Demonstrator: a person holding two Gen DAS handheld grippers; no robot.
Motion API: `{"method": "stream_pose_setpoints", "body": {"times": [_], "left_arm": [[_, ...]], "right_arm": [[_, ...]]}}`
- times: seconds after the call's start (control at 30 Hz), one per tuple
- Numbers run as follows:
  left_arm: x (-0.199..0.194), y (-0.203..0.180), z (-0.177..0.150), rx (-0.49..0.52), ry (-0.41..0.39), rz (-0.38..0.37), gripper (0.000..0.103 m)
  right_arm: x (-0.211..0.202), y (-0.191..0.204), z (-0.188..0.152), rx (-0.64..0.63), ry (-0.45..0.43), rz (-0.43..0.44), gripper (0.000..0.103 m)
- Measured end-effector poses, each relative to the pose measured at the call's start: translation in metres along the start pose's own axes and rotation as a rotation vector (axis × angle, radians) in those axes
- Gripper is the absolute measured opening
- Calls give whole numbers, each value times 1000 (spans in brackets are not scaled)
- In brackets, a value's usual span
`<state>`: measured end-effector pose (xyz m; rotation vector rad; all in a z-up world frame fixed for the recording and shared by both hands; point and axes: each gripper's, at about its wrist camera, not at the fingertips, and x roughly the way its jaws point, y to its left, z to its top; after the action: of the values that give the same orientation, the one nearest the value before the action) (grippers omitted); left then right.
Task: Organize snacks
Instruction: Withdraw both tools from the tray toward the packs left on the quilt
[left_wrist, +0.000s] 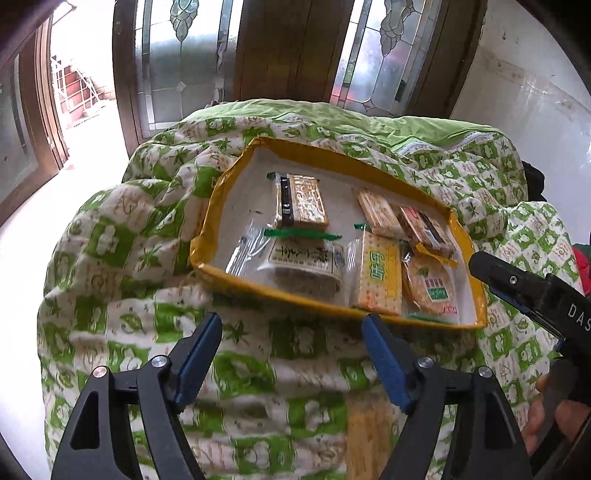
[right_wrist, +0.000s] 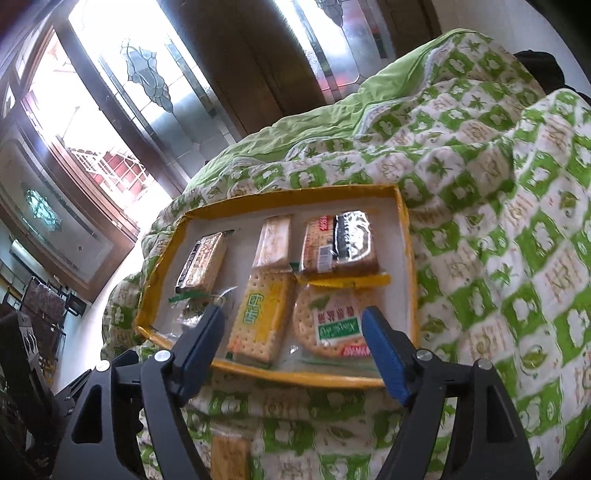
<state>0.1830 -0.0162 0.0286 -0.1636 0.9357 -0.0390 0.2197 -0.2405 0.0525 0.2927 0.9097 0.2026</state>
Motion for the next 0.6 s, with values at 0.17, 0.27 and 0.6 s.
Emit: {"method": "stream_pose_setpoints", "body": {"times": [0.17,0.27,0.6], "left_arm": [[-8,1,-10,-13,0,-4,81],[-12,1,-17,-12,3,-1,81],[-35,-2,-36,-17,-3,-9,81]], "right_arm": [[-9,-4,-12,12,7,-4,76],[-17,-7,-25,10,15,-14,76],[-40,-19,-56,44,19,-26,77]]}}
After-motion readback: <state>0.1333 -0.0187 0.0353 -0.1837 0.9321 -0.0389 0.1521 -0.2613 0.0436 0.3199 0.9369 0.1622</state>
